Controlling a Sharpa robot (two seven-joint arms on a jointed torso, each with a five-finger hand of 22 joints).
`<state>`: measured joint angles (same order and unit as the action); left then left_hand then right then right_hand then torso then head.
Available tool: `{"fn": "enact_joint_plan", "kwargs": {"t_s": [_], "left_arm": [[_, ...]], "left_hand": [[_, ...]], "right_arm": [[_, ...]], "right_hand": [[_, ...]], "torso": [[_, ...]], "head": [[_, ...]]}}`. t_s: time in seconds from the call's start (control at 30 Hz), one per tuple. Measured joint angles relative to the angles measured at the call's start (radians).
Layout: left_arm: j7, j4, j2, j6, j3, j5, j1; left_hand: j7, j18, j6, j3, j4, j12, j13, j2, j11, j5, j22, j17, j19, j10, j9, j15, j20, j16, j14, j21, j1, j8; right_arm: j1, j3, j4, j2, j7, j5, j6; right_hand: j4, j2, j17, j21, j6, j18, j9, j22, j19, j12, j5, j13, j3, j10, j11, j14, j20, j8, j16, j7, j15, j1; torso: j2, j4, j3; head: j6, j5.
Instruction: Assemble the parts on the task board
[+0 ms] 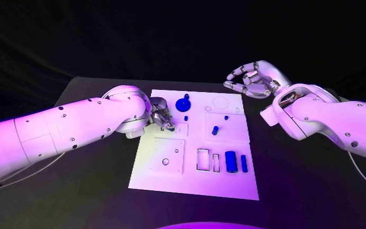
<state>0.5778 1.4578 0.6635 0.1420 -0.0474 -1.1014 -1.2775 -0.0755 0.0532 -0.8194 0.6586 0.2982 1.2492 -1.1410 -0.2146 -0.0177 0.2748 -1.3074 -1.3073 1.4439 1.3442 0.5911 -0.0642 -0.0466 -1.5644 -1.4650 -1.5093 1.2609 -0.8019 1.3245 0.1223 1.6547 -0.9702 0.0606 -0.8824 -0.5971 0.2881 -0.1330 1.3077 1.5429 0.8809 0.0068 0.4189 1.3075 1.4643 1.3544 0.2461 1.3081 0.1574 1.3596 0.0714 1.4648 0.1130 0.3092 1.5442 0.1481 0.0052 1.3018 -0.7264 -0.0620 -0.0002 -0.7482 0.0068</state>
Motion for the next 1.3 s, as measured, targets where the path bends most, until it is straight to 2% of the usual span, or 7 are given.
{"fn": "enact_joint_plan", "kwargs": {"t_s": [0.23,0.27,0.3,0.53,0.57,1.0,1.3], "left_arm": [[0.001,0.0,-0.002,0.003,-0.001,-0.004,0.0],[0.001,-0.001,-0.003,0.004,-0.001,-0.004,0.0],[0.002,-0.001,-0.004,0.004,-0.001,-0.005,0.0],[0.005,-0.003,-0.008,0.007,-0.002,-0.007,0.0],[0.006,-0.003,-0.008,0.008,-0.002,-0.007,0.0],[0.013,-0.008,-0.014,0.01,-0.002,-0.008,0.0],[0.015,-0.013,-0.02,0.015,-0.003,-0.008,0.0]], "left_hand": [[0.001,0.0,-0.001,0.003,0.002,0.01,-0.006,-0.004,-0.006,0.0,0.0,0.0,0.004,0.006,0.003,-0.006,0.004,0.0,-0.002,-0.004,-0.027,-0.011],[0.001,0.0,-0.001,0.043,-0.038,0.011,-0.007,-0.007,-0.007,-0.002,0.0,0.0,0.008,0.007,0.025,-0.007,0.003,0.0,0.0,-0.004,-0.033,-0.011],[0.001,0.0,-0.001,0.045,-0.04,0.011,-0.008,-0.012,-0.007,-0.002,0.0,0.0,0.011,0.007,0.025,-0.007,0.004,0.0,0.0,-0.004,-0.038,-0.015],[0.001,-0.001,-0.001,0.045,-0.04,0.018,-0.015,-0.007,-0.011,-0.002,0.0,0.0,0.014,0.011,0.046,-0.009,0.007,0.0,-0.002,-0.008,-0.063,-0.023],[0.001,-0.014,-0.001,0.045,-0.04,0.021,-0.016,-0.006,-0.014,-0.002,0.0,0.0,0.014,0.014,0.093,-0.011,0.007,0.0,-0.004,-0.008,-0.072,-0.023],[0.001,-0.016,-0.002,0.045,-0.04,0.025,-0.023,-0.002,-0.018,-0.002,0.0,0.0,0.014,0.018,0.139,-0.014,0.007,0.0,0.0,-0.008,-0.096,-0.028],[0.012,-0.016,-0.013,0.039,-0.048,0.03,-0.027,-0.012,-0.021,-0.002,0.0,0.0,0.018,0.022,0.146,-0.014,0.011,0.0,0.0,-0.012,-0.114,-0.034]], "right_arm": [[0.0,0.0,0.0,0.001,0.001,0.0,0.0],[0.0,0.0,0.0,0.001,0.001,0.0,0.0],[0.0,0.0,0.0,0.001,0.001,0.0,0.0],[0.0,0.0,0.001,0.0,0.001,0.0,0.001],[0.0,0.0,0.001,0.0,0.001,0.0,0.001],[0.0,0.0,0.002,-0.002,0.002,0.0,0.001],[0.0,0.0,0.005,-0.004,0.002,0.001,0.001]], "right_hand": [[0.0,0.0,0.0,0.0,0.0,0.0,0.001,0.0,0.0,0.0,0.006,0.0,0.0,0.0,0.0,0.0,0.0,0.004,0.0,0.0,0.0,0.0],[0.0,0.0,0.0,0.0,0.0,0.0,0.001,0.0,0.0,0.0,0.006,0.0,0.0,0.0,0.0,0.0,0.0,0.004,0.0,0.0,0.0,0.0],[0.0,0.0,0.0,0.0,0.0,0.0,0.001,0.0,0.0,0.0,0.006,0.0,0.0,0.0,0.0,0.0,0.0,0.004,0.0,0.0,0.0,0.0],[0.0,0.0,0.0,0.0,0.0,0.0,0.001,0.0,0.0,0.0,0.006,0.0,0.0,0.0,0.0,0.0,0.0,0.004,0.0,0.0,0.0,0.0],[0.0,0.0,0.0,0.0,0.0,0.0,0.001,0.0,0.0,0.0,0.006,0.0,0.0,0.0,0.0,0.0,0.0,0.004,0.0,0.0,0.0,0.0],[0.0,0.0,0.0,0.0,0.0,0.0,0.001,0.001,0.0,0.0,0.006,0.0,0.0,0.0,0.0,0.0,0.0,0.004,0.0,0.0,0.0,0.0],[0.0,0.0,0.0,-0.002,0.0,0.0,0.001,0.0,0.0,-0.004,0.006,0.0,0.0,0.0,0.0,0.0,0.0,0.004,0.0,0.0,0.0,0.0]], "torso": [[0.0,0.0,0.0007],[0.0,0.0,0.0007],[0.0,0.0,0.0007],[0.0,0.001,0.0012],[0.0,0.001,0.0012],[-0.001,0.001,0.0012],[-0.001,0.0004,0.0006]], "head": [[0.0,0.001],[0.001,0.002],[0.001,0.002],[0.002,0.002],[0.002,0.002],[0.002,0.0],[-0.001,-0.002]]}}
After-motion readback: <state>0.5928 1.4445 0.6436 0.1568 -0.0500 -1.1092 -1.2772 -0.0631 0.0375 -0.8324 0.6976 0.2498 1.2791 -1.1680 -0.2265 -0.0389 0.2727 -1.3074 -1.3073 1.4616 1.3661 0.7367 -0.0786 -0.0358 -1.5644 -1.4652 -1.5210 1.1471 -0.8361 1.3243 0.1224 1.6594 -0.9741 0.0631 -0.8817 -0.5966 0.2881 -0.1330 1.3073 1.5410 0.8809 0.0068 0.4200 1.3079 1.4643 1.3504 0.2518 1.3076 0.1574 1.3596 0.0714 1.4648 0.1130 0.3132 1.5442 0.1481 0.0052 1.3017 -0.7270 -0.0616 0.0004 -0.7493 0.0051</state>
